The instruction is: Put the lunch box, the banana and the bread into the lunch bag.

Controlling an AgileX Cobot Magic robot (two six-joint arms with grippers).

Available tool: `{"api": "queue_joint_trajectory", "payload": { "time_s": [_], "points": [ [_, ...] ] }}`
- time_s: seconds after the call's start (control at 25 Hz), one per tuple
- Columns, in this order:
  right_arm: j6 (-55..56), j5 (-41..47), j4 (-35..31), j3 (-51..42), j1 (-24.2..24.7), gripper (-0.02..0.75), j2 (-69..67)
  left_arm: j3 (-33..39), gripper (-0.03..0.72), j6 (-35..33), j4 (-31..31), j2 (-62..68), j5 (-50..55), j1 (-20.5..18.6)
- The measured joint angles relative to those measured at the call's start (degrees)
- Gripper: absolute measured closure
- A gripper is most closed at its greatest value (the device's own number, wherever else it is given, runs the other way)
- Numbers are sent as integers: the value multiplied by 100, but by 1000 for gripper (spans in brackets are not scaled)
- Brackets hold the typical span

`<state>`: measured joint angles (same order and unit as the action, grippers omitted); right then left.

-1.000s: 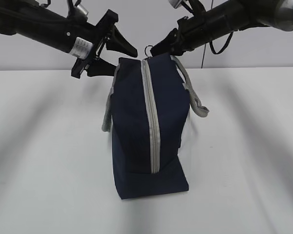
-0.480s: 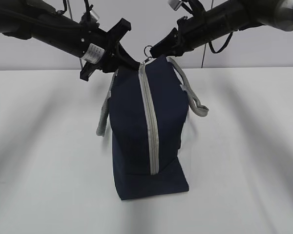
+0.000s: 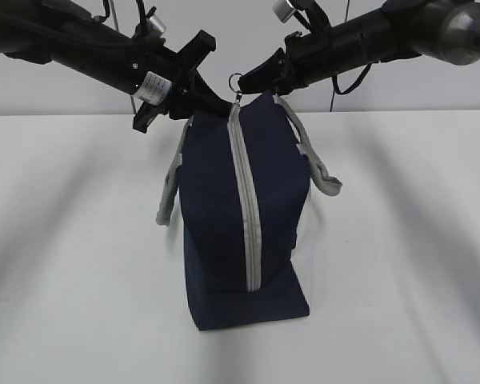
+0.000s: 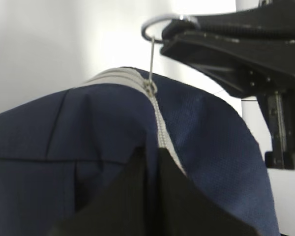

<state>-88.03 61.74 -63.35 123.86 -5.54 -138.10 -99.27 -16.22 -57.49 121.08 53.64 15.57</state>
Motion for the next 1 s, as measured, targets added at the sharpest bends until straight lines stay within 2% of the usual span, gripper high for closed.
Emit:
{"api": "queue_joint_trajectory", "payload": {
  "time_s": [0.4, 0.76, 1.0],
  "points": [
    [56, -222, -6, 0, 0, 754, -59, 0, 679, -370, -211, -111, 99, 11],
    [467, 73, 721, 20, 11, 754, -253, 28, 680, -561, -133, -363, 169, 37],
    [620, 238, 931, 42, 33, 754, -253, 34, 680, -605, -161, -363, 175, 49]
  ]
}}
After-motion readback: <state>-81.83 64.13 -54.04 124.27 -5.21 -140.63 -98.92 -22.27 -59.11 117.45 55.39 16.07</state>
